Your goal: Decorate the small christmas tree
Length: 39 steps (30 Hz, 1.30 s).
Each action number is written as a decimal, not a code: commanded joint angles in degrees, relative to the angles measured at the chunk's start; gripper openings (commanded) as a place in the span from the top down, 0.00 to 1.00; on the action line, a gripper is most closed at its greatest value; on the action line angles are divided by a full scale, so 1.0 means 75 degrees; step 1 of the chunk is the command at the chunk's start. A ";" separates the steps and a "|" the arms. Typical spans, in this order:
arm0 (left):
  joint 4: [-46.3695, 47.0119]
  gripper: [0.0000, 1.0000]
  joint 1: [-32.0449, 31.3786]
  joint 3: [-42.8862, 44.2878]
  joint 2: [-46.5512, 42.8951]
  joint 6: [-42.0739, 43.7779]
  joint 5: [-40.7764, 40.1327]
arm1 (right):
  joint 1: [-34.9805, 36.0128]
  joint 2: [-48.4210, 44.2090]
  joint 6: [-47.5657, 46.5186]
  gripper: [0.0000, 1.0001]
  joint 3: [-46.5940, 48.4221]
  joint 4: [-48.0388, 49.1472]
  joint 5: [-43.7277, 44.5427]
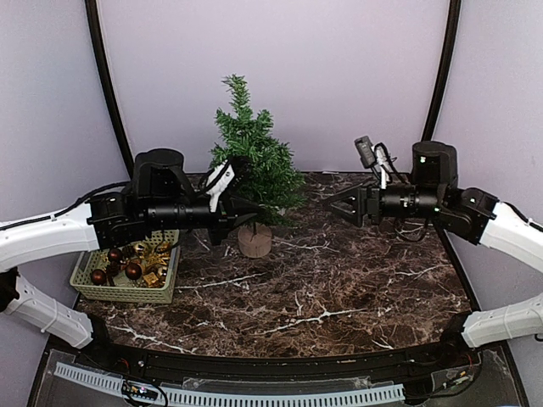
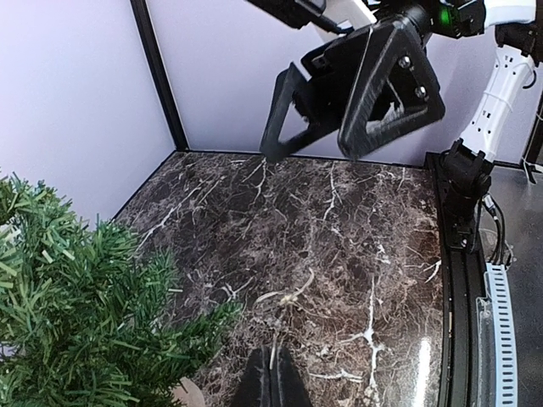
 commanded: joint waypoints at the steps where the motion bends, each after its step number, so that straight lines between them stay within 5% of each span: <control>1: -0.0243 1.00 0.0015 0.0398 0.0049 -0.0061 0.0528 | 0.0730 0.0738 -0.0317 0.21 0.0608 0.0508 -0.0704; 10: -0.0587 1.00 0.0015 0.0635 0.0198 -0.0201 0.0883 | 0.1604 0.2044 -0.1115 0.44 0.1707 0.0034 -0.0823; 24: -0.0466 1.00 0.0015 0.0642 0.0014 -0.0377 0.0675 | 0.1630 0.1933 -0.0656 0.58 0.0874 0.0747 -0.0686; 31: -0.0312 1.00 0.0015 0.0607 -0.0128 -0.0569 0.0539 | 0.1642 0.1676 -0.0432 1.00 0.0709 0.1118 -0.0554; 39: -0.0234 1.00 0.0132 0.0513 -0.0465 -0.1223 -0.0131 | 0.1642 0.0719 -0.0249 1.00 0.0364 0.1359 0.0013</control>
